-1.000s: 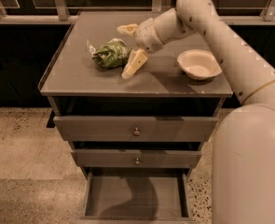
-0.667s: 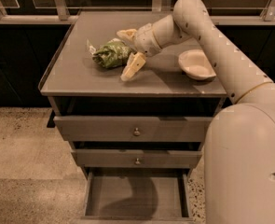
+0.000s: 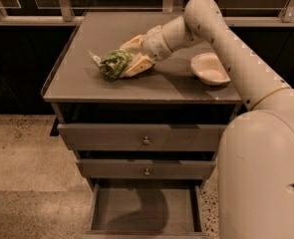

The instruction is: Place green jalapeno chip bag into bottom drawer

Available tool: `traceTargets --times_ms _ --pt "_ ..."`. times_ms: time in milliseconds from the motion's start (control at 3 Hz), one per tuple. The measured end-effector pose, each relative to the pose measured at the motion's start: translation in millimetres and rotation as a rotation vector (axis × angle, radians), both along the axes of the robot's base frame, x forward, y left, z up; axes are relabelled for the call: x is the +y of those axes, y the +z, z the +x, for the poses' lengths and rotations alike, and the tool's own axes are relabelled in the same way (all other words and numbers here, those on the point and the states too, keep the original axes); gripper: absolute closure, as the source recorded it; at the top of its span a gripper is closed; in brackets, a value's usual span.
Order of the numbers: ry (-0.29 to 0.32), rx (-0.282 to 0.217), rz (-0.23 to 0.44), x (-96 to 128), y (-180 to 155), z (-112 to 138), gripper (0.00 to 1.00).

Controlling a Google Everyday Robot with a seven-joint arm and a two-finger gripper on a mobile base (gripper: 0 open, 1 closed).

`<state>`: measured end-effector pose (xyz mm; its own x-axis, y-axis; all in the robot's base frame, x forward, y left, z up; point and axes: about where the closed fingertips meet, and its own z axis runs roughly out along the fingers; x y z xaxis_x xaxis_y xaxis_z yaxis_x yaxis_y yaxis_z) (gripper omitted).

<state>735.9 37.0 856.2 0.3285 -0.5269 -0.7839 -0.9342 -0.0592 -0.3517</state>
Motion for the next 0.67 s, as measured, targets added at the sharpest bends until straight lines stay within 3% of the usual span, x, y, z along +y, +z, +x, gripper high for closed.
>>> traceTargets --times_ms 667 --pt "0.0 0.0 0.0 0.2 0.0 -0.1 0.89"
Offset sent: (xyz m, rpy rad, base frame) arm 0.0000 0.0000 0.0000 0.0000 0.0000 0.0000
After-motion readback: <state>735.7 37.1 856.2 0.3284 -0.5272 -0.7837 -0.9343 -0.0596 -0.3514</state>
